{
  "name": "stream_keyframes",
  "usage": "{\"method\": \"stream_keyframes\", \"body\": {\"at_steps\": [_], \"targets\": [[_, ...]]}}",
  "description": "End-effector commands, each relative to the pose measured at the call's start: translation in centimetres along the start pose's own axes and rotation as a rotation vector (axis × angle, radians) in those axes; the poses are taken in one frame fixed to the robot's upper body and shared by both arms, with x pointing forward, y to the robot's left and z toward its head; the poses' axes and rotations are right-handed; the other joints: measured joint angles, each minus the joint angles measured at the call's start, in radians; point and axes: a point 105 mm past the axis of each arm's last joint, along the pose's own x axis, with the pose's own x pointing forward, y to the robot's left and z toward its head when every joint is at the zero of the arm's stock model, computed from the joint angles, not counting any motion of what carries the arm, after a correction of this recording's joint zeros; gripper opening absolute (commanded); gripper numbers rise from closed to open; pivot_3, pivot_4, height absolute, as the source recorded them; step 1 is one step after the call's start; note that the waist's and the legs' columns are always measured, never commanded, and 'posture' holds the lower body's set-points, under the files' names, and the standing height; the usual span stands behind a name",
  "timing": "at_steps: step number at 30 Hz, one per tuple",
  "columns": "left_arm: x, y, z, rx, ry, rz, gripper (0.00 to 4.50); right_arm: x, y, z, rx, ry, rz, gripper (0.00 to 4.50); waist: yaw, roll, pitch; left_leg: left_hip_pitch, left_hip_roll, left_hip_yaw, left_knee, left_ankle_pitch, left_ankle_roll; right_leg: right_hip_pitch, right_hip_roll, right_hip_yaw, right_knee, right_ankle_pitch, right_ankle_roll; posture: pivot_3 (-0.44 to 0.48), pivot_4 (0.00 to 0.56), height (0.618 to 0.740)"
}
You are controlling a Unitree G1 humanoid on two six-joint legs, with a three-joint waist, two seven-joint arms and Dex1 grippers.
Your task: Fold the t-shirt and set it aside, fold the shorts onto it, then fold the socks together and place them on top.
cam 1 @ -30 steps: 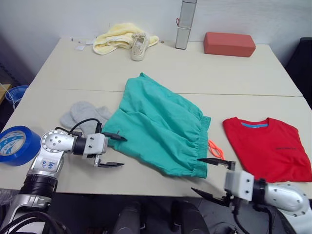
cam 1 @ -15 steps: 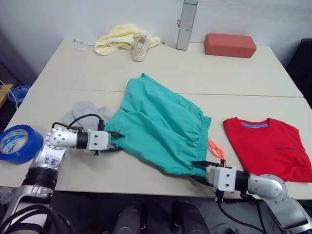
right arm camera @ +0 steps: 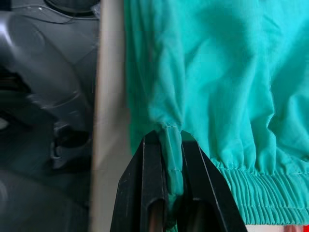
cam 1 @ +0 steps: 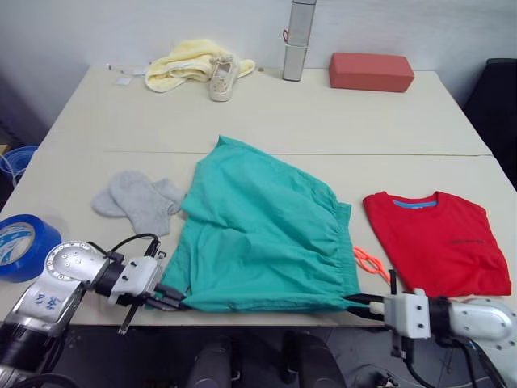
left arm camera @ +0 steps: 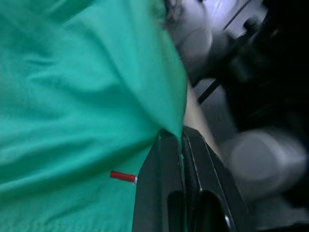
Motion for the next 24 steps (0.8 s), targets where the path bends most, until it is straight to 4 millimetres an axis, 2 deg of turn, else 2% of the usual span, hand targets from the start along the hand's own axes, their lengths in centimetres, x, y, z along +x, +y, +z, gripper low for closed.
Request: {"method": "stream_keyframes", "body": {"at_steps": [1,5,8,14,17,19,22,24], "targets": [[1.0,-1.8,1.6,-0.061,-0.056,-0.025,0.02,-1.8,0.1,-0.1,-0.006,0.012,0.004,0.00,0.003,0.001,0.000,0.001,0.000,0.000,0.000,-0.001,-0.001,0.001,-0.001,0.000,0.000,0.000,0.000,0.000,0.150,0.740],[1.8,-3.3,2.2,-0.155,-0.063,-0.037,0.02,-2.7,1.3,0.0,0.027,-0.017,0.038,0.00,0.005,0.001,0.000,0.002,0.000,-0.002,0.000,-0.003,-0.004,0.004,-0.001,0.000,-0.002,0.000,0.000,0.000,0.150,0.740],[1.3,-3.2,2.8,-0.202,-0.062,-0.024,0.02,-3.0,1.9,0.8,0.061,-0.068,0.055,0.00,0.006,0.001,0.000,0.002,0.000,-0.003,-0.001,-0.003,-0.005,0.004,0.000,-0.001,-0.002,-0.001,-0.002,0.000,0.150,0.740],[-1.7,-1.8,4.9,-0.359,-0.037,-0.048,0.02,-3.4,1.7,3.3,0.175,-0.177,0.100,0.00,0.004,0.003,0.001,0.002,0.000,-0.004,0.000,-0.003,-0.006,0.004,0.000,-0.002,-0.001,-0.001,-0.003,0.000,0.150,0.740],[-3.6,-0.7,6.5,-0.429,-0.030,-0.059,0.02,-3.5,1.0,4.4,0.297,-0.218,0.090,0.00,0.006,0.003,0.002,0.002,0.000,-0.005,-0.001,-0.003,-0.006,0.004,0.000,-0.003,-0.002,-0.002,-0.003,0.000,0.150,0.740],[-4.7,0.7,7.2,-0.433,-0.020,-0.048,0.02,-3.2,0.1,5.0,0.363,-0.236,0.086,0.00,0.006,0.003,0.002,0.001,0.000,-0.005,-0.001,-0.003,-0.007,0.003,0.000,-0.004,-0.002,-0.002,-0.003,0.000,0.150,0.740],[-5.5,3.3,7.4,-0.370,-0.014,0.013,0.02,-2.8,-1.4,5.5,0.428,-0.267,0.054,0.00,0.006,0.004,0.002,0.001,0.000,-0.005,-0.001,-0.003,-0.007,0.003,0.000,-0.004,-0.002,-0.002,-0.003,0.000,0.150,0.740],[-6.0,6.6,7.7,-0.282,-0.031,0.113,0.02,-2.5,-2.9,5.5,0.478,-0.289,-0.001,0.00,0.011,0.005,0.002,0.001,0.000,-0.004,-0.001,-0.003,-0.007,0.003,0.000,-0.004,-0.001,-0.002,-0.003,0.000,0.150,0.740]]}}
